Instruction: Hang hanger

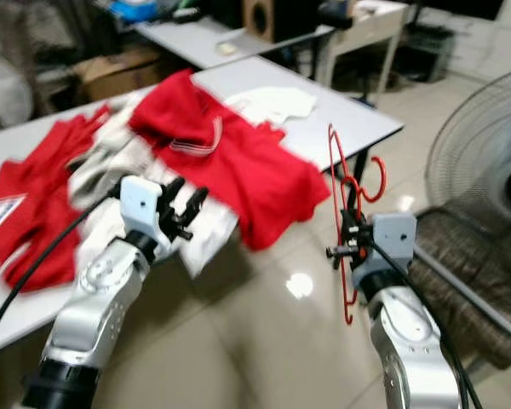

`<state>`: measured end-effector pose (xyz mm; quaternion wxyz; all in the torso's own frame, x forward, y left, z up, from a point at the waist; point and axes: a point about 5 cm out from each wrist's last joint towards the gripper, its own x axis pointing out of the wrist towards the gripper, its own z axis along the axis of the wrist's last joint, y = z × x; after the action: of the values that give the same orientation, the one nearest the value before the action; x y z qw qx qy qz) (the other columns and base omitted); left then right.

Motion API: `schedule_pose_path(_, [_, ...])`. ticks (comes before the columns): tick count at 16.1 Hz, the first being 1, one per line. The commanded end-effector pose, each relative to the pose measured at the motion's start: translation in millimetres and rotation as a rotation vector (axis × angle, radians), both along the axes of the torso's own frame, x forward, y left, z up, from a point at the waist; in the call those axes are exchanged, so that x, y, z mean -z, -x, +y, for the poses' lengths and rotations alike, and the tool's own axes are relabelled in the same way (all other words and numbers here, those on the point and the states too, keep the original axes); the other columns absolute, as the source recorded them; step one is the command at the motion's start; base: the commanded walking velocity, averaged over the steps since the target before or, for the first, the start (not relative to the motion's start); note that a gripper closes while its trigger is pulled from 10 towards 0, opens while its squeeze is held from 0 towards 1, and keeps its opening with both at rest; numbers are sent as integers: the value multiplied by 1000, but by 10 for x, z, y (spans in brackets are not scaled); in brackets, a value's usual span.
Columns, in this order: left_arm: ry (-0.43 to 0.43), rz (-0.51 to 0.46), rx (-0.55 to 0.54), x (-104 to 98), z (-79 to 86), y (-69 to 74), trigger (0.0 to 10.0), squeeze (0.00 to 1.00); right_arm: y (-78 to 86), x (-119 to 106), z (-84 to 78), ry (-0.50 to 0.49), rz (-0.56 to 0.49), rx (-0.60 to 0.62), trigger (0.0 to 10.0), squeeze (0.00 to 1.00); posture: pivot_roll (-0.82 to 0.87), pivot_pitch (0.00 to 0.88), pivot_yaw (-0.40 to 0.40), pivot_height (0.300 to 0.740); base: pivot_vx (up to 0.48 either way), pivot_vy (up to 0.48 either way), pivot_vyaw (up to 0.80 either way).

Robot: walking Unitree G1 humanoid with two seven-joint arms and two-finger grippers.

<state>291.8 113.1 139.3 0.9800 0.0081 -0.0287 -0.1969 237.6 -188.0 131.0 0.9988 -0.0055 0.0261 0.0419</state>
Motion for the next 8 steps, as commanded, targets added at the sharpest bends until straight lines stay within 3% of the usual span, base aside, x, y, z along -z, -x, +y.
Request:
schedule_pose_path(1, [-18,4,-34,15,95,-17,10000,0,-6,-13,65,-11,-1,-21,10000,0,-217,0,28,740,398,0,-800])
schedule_pose_path(5, [14,-54,-91,-65,131,-57,10000,0,8,-35,140,0,-13,-57,10000,0,-224,0,27,740,409,0,0])
schedule_pose_path(8, [14,-64,-120,-76,169,-79,10000,0,6,-42,163,73,-3,-86,10000,0,-228,0,28,740,426,0,0])
